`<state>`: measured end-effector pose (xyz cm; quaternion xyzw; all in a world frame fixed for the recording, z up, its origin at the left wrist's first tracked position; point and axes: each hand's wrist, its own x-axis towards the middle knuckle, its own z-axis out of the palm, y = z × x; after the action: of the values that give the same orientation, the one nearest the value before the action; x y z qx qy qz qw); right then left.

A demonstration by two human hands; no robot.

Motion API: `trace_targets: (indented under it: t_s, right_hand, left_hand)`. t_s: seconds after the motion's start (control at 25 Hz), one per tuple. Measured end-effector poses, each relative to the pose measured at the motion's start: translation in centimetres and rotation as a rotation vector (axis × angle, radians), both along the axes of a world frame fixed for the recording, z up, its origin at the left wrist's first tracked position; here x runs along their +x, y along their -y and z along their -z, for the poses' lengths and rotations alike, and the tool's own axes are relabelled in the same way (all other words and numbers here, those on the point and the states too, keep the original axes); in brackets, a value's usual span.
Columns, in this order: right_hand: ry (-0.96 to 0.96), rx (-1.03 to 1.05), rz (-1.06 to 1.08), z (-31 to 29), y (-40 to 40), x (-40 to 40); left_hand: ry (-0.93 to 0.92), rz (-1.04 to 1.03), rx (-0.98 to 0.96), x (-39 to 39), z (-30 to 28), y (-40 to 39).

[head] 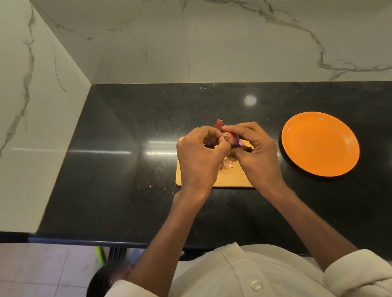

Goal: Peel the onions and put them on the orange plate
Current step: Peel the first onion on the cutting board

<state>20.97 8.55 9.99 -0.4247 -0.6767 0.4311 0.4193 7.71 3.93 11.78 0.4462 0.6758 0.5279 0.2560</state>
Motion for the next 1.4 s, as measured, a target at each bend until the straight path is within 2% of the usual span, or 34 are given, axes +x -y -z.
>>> trace_targets:
  t_s: [0.2,0.44,0.76,1.04,1.12,1.24,1.4]
  right_hand:
    - [-0.067,-0.083,0.004,0.0,0.3,-0.4]
    - [-0.061,-0.117,0.029,0.0,0.0,-0.3]
    - [-0.084,-0.174,0.001,-0.2,0.4,-0.4]
    - [-0.273,-0.429,-0.064,0.1,0.3,-0.1]
    - [-0.301,-0.464,-0.08,0.4,0.2,0.1]
    - [-0.288,-0.48,-0.076,0.7,0.2,0.3]
    - [-0.243,-0.472,-0.079,0.7,0.2,0.3]
  left_hand:
    - [0.028,-0.014,0.017,0.3,0.3,-0.4]
    - [0.182,0.045,0.024,-1.0,0.7,0.2]
    - [0.107,0.032,0.037,-1.2,1.0,0.4]
    - [0.471,-0.02,-0.05,-1.3,1.3,0.6]
    - [0.511,0.016,-0.053,-1.4,1.3,0.8]
    - [0.441,0.069,-0.064,-1.3,1.4,0.8]
    - [0.316,0.031,-0.065,-1.1,1.6,0.8]
